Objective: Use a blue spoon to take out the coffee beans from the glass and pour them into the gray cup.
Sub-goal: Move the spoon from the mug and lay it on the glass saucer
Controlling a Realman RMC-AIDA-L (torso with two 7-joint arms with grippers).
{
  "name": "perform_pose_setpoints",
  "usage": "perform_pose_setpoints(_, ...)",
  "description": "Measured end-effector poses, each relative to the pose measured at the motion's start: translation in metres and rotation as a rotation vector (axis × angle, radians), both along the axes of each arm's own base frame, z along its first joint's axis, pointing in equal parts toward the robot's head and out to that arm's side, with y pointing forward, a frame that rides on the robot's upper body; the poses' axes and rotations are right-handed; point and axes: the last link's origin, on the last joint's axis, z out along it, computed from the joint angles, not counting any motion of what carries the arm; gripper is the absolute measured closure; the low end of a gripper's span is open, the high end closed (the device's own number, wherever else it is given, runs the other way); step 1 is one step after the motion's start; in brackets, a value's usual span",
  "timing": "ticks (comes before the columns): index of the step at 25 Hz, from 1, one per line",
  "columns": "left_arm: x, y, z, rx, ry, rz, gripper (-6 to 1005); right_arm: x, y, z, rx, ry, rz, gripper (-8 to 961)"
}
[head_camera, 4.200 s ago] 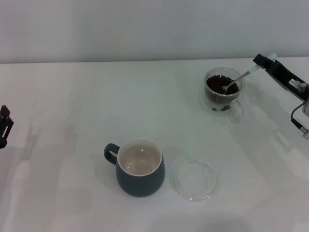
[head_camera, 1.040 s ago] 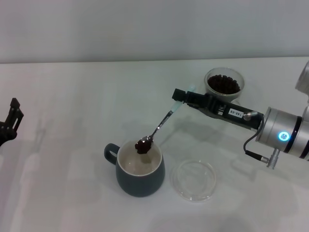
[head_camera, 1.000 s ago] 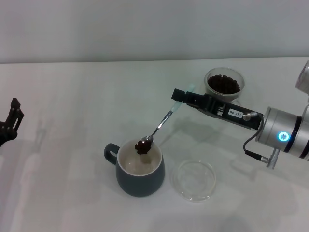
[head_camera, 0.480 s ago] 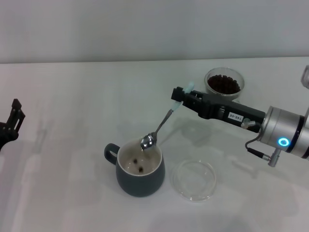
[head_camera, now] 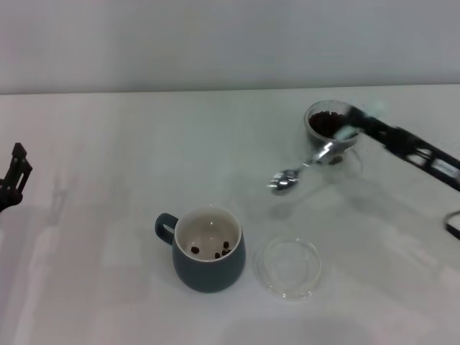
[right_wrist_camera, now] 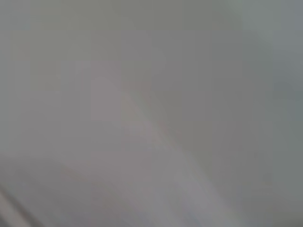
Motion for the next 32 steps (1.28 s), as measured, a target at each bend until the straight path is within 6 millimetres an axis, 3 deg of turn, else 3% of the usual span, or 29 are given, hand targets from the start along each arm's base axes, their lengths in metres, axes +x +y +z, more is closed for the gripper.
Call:
perform_pose_setpoints(4, 0.001, 0.004, 0.002, 0.010, -0.001, 0.002, 242, 0.030, -0.016, 0.008, -0.054, 0.002, -0.112, 703)
perform_pose_setpoints(9, 0.002, 0.006, 0.003, 0.009, 0.001, -0.002, 243, 0.045, -0.029, -0.012, -0.150, -0.066, -0.175, 701)
perform_pose_setpoints(15, 0.004, 0.008, 0.003, 0.008, 0.001, -0.006, 242, 0.047, -0.031, -0.036, -0.193, -0.113, -0.223, 697)
perform_pose_setpoints(32, 0.000, 0.008, -0.001, -0.017, 0.003, 0.019, 242, 0.041, -0.032, -0.061, -0.269, -0.157, -0.229, 688)
